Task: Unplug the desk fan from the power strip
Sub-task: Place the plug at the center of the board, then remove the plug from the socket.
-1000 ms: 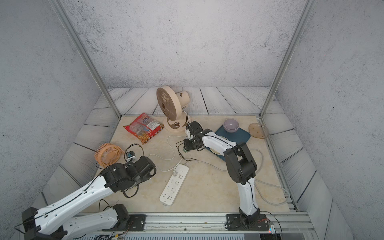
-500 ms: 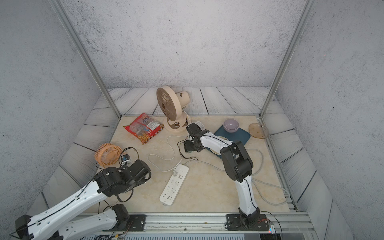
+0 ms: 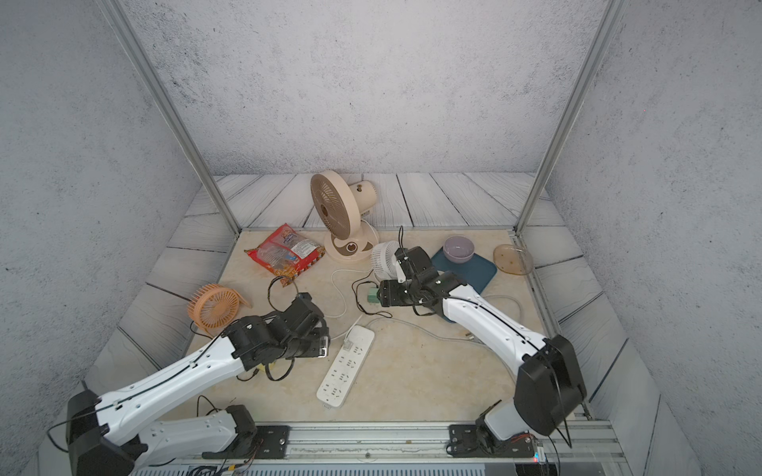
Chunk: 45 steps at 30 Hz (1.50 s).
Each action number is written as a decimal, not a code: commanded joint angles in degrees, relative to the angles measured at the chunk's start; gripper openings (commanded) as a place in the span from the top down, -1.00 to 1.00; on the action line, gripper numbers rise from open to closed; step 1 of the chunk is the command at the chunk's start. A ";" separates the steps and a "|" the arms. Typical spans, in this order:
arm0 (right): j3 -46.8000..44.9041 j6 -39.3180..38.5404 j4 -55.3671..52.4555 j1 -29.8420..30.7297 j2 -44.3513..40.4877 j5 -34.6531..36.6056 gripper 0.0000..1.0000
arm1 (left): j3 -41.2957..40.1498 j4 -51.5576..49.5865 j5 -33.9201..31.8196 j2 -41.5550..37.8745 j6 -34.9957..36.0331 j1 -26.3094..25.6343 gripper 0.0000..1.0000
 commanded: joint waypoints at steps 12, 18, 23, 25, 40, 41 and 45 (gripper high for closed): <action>-13.98 29.44 6.21 4.71 -0.87 -11.26 -0.42 | 7.68 3.05 8.75 18.45 7.03 2.63 -0.32; -14.43 34.19 11.44 7.82 5.04 -15.65 -0.30 | 8.82 4.14 9.83 22.41 7.94 4.02 -0.17; -15.68 37.13 16.47 9.18 9.03 -19.05 -0.20 | 6.04 10.08 12.73 22.65 6.09 4.46 -0.08; -15.97 37.64 17.11 9.20 9.43 -18.93 -0.17 | 5.90 10.68 13.04 23.04 5.79 4.45 -0.05; -17.30 42.70 25.19 9.45 14.68 -21.27 0.00 | 4.51 10.82 13.99 23.96 6.18 4.45 0.28; -17.20 42.81 25.30 9.45 14.98 -21.38 0.01 | 4.55 10.65 13.79 23.95 6.25 4.45 0.30; -16.92 43.25 25.76 9.71 16.39 -21.94 0.03 | 5.18 10.51 13.94 24.76 6.41 4.45 0.39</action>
